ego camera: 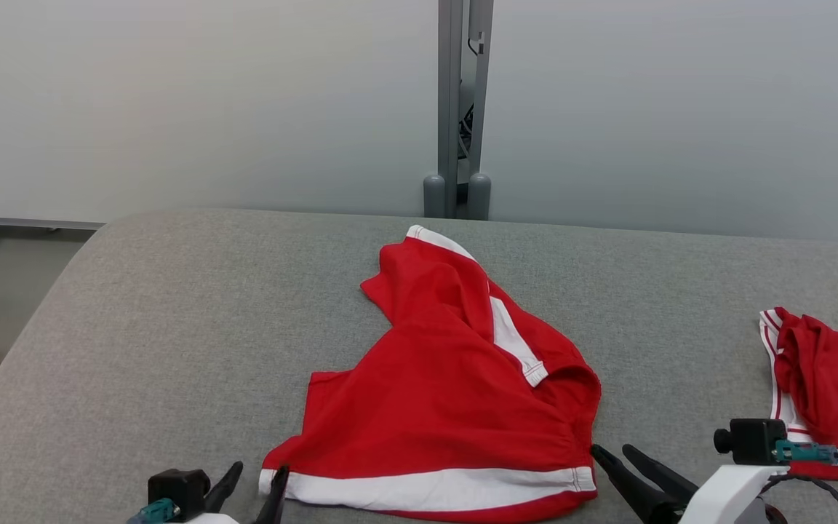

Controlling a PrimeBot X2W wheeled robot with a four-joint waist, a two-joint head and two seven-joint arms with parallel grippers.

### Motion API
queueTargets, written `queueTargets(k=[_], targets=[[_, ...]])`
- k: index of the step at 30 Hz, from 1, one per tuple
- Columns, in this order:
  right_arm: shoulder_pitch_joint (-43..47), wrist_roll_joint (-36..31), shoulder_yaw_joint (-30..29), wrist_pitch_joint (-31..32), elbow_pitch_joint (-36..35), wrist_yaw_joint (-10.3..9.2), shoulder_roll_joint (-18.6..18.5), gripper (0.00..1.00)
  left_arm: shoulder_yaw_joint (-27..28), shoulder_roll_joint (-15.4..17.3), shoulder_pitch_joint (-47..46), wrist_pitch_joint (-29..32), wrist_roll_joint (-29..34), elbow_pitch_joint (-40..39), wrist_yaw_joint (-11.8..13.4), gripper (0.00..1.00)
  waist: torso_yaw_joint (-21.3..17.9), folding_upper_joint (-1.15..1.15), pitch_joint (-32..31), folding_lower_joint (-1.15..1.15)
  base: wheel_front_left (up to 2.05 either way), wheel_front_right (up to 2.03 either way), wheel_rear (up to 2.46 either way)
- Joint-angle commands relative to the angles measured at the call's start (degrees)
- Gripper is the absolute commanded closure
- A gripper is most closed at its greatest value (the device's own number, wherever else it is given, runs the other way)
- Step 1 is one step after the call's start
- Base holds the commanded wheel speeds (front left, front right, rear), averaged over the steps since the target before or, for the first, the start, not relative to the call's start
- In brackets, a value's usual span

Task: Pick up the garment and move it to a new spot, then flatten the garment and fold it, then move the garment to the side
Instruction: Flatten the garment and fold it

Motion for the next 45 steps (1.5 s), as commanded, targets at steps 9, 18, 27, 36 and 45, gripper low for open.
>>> queueTargets(k=[9, 18, 27, 36, 45], targets=[[1.9, -4.7, -15.8, -0.1, -1.5, 0.03, 0.0, 0.0, 11.9, -0.5, 0.1, -0.2, 5.8, -11.8, 4.1, 0.0, -0.9, 0.0, 0.3, 0.0, 0.0, 0.0, 0.0], [5.1, -14.4, -28.6, -0.1, -2.0, 0.03, 6.6, 0.0, 24.1, -6.6, 3.0, -0.2, 17.2, -26.7, 1.5, 0.0, -1.5, 0.0, 2.7, 0.0, 0.0, 0.0, 0.0], [4.3, -13.1, -26.7, 0.2, 3.4, 0.03, 11.4, 0.0, 25.5, -8.4, 4.7, -0.2, 17.1, -27.9, -0.2, 0.0, -0.1, 0.0, 4.4, 0.0, 0.0, 0.0, 0.0], [0.0, -2.5, -26.1, 5.8, 9.0, 0.03, 13.5, 0.0, 23.7, -8.4, 3.5, -0.2, 16.0, -26.9, 0.1, 0.0, 3.1, 0.0, 7.0, 0.0, 0.0, 0.0, 0.0], [-5.5, 2.8, -27.4, 11.4, 18.6, 0.03, 14.9, 0.0, 22.0, -8.4, 1.6, -0.2, 15.0, -27.0, 0.6, 0.0, 7.6, 0.0, 11.1, 0.0, 0.0, 0.0, 0.0]])
